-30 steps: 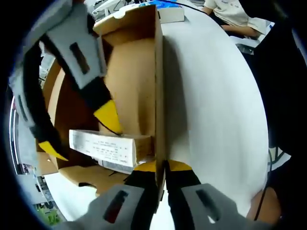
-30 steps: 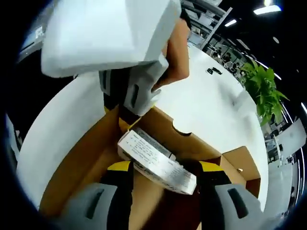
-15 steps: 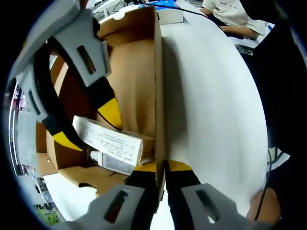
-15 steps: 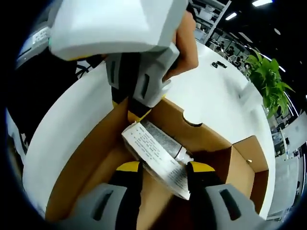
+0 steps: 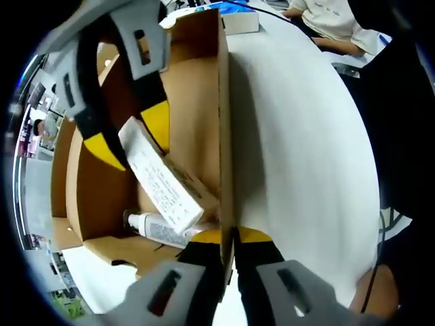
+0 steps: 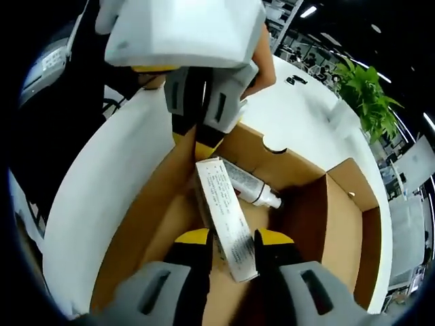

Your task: Operate the shoe box by opening the lid, removing the specified soft item, and placing it in the target area until the item is outside and the box remains undamaged.

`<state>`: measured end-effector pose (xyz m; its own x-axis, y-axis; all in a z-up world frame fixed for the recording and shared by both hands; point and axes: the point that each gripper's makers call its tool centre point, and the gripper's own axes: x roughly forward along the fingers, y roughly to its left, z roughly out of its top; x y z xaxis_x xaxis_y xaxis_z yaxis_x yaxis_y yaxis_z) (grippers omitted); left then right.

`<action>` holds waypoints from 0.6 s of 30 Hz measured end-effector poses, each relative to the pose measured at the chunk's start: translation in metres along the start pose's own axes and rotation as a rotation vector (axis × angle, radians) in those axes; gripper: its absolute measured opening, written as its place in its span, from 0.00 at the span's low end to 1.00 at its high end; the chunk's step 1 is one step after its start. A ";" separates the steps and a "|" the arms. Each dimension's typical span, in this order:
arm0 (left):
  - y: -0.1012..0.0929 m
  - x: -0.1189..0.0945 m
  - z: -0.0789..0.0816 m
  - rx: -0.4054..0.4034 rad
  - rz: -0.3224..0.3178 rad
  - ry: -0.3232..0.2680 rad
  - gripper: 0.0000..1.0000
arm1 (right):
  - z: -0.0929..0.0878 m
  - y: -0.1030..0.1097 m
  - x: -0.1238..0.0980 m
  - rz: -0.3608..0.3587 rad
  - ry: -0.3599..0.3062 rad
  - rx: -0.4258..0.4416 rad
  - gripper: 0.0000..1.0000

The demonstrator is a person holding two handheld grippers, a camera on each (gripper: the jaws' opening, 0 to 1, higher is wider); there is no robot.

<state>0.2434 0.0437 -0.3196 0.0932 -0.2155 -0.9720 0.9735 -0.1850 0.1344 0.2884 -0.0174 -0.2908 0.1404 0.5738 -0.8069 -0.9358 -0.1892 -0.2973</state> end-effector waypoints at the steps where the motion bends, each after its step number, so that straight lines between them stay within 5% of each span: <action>1: 0.000 0.000 0.000 0.000 -0.002 -0.005 0.04 | -0.001 0.001 -0.001 -0.002 0.000 0.012 0.23; 18: -0.001 0.000 0.000 -0.003 -0.001 -0.004 0.04 | -0.040 0.021 -0.026 -0.083 0.064 0.192 0.21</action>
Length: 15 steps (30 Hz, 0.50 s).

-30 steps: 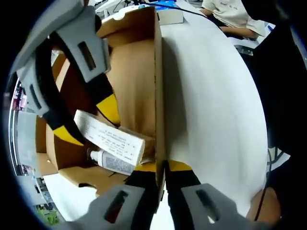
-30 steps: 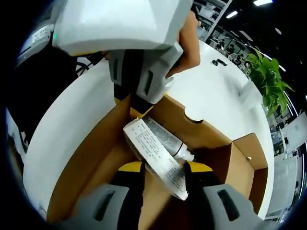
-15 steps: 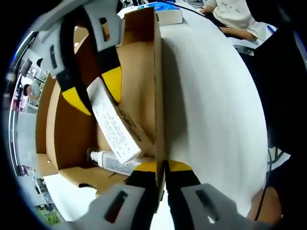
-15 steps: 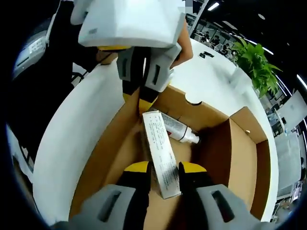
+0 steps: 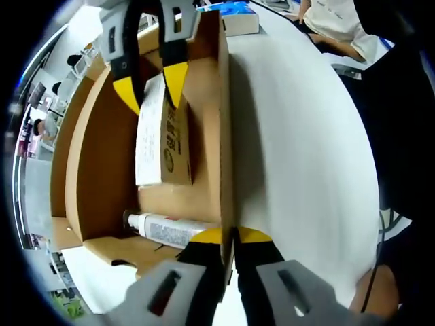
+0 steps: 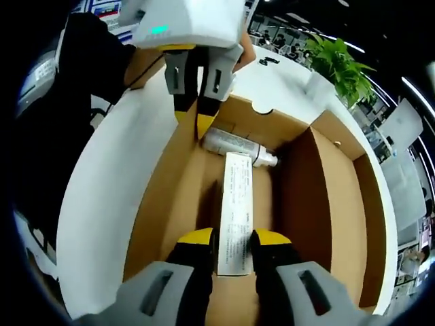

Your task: Operate the shoe box by opening the lid, removing the specified soft item, and placing it in the target area until the item is outside and the box remains undamaged.

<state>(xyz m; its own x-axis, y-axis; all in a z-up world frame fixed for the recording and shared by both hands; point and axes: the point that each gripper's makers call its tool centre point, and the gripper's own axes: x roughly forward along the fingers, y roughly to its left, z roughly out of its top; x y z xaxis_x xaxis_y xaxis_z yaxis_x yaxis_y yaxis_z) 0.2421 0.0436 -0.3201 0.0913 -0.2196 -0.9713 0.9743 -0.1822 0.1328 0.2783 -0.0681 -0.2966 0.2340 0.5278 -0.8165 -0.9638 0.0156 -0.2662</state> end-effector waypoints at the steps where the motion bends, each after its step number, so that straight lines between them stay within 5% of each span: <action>1: 0.000 0.000 0.000 0.000 0.000 0.000 0.04 | -0.001 0.001 -0.001 -0.002 0.002 0.009 0.21; 15: 0.000 -0.001 0.001 -0.001 -0.002 -0.017 0.04 | -0.028 0.000 -0.018 -0.048 -0.003 0.152 0.21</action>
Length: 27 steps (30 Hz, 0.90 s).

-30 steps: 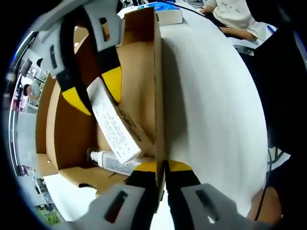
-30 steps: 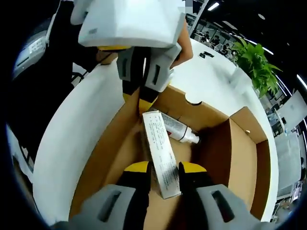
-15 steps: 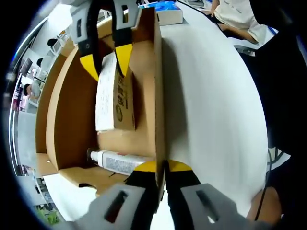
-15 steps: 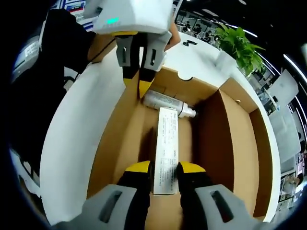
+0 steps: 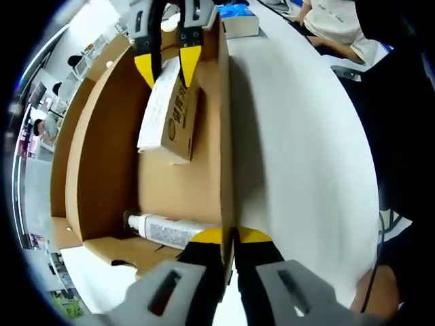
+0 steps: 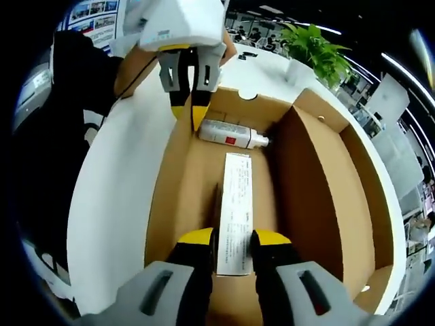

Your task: Operate the shoe box by opening the lid, removing the specified soft item, and placing it in the target area until the item is outside and the box remains undamaged.

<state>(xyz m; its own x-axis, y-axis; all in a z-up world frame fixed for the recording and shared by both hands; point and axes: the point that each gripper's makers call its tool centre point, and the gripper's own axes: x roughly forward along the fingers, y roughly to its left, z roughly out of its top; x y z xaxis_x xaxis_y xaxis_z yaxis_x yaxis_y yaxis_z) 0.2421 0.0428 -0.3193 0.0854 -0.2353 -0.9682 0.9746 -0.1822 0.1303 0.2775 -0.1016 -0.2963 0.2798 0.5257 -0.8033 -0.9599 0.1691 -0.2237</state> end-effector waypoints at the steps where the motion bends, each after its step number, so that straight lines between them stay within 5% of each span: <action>1: 0.000 0.000 0.000 0.000 0.000 0.001 0.04 | -0.001 -0.001 0.000 -0.003 -0.008 0.014 0.21; 9: 0.000 0.000 0.000 -0.002 0.003 0.014 0.04 | 0.012 -0.003 0.004 -0.018 -0.089 0.075 0.33; 11: 0.000 0.000 0.000 -0.002 0.003 0.016 0.04 | 0.022 -0.001 0.005 -0.020 -0.152 0.087 0.33; 19: -0.003 0.000 -0.001 -0.001 0.003 0.019 0.04 | 0.009 -0.011 0.015 -0.069 -0.166 0.164 0.33; 27: -0.005 0.001 -0.002 -0.002 0.003 0.024 0.04 | 0.007 -0.007 0.018 -0.046 -0.197 0.225 0.25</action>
<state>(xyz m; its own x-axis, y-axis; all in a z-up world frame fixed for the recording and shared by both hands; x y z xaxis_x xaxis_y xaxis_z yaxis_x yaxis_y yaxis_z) 0.2375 0.0453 -0.3219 0.0932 -0.2132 -0.9726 0.9748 -0.1794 0.1327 0.2896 -0.0872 -0.3054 0.3420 0.6615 -0.6674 -0.9243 0.3649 -0.1119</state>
